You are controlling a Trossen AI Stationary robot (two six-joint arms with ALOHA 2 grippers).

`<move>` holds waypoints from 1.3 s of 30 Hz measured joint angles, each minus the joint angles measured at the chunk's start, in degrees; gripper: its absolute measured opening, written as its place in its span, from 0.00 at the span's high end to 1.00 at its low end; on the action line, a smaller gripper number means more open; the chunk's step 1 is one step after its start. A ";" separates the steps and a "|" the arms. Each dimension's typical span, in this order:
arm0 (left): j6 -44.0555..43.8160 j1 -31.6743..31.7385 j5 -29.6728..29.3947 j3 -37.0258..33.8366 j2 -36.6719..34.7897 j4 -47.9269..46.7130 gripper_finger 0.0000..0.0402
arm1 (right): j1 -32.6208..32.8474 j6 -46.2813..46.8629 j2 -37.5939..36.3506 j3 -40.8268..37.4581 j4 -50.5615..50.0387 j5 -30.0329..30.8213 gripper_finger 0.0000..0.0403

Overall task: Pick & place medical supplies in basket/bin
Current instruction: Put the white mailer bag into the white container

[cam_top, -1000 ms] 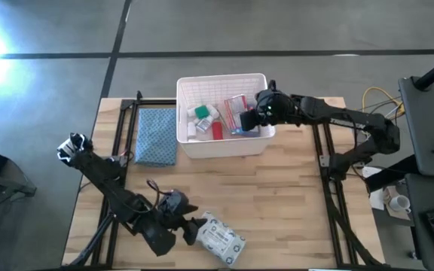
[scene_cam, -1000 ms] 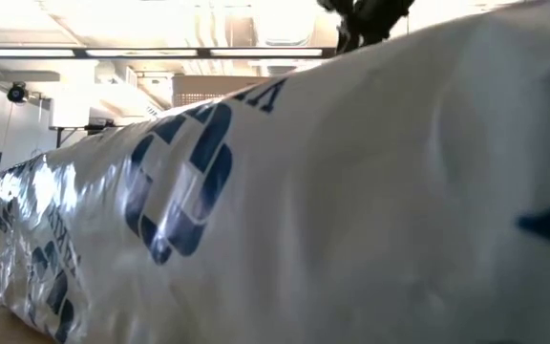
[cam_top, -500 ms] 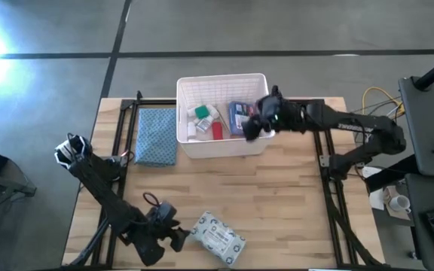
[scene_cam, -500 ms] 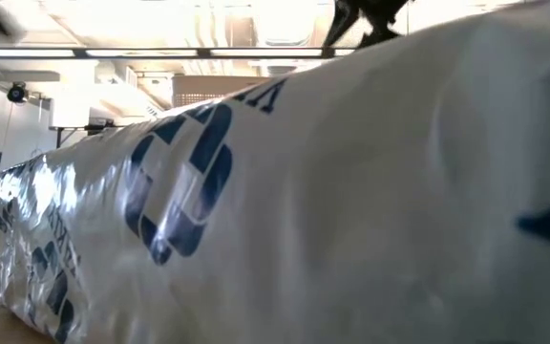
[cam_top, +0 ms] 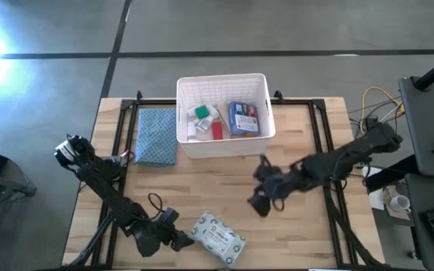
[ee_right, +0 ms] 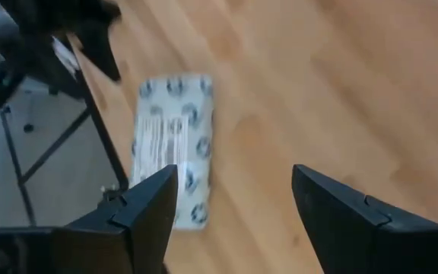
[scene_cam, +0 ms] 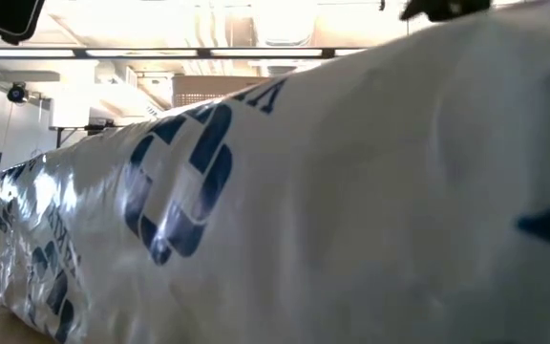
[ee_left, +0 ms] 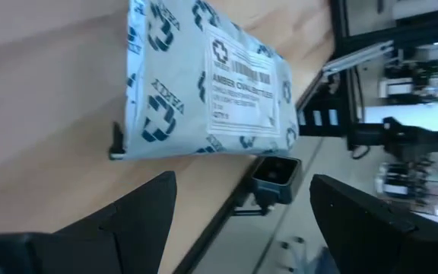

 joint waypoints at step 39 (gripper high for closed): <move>-1.88 4.50 3.96 13.86 22.64 1.38 0.30 | -3.27 4.01 37.52 -6.28 55.70 -34.27 0.39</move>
